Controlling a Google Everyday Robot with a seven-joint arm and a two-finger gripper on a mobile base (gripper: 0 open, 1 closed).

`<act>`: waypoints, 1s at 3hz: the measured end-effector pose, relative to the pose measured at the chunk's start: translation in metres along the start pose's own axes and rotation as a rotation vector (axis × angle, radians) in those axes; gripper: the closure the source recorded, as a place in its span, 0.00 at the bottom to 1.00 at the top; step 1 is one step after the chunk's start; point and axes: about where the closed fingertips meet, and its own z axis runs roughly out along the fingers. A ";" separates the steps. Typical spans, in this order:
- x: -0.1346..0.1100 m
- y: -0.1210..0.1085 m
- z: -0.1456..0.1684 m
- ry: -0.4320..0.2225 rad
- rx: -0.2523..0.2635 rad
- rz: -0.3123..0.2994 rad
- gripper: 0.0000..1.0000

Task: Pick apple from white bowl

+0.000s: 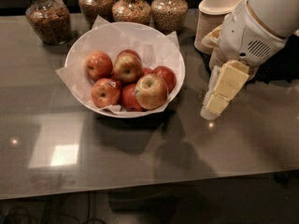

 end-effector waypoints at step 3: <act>-0.062 0.014 0.021 -0.208 -0.040 -0.126 0.15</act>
Offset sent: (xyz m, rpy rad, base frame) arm -0.0038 0.0783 0.0046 0.1977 -0.0351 0.1937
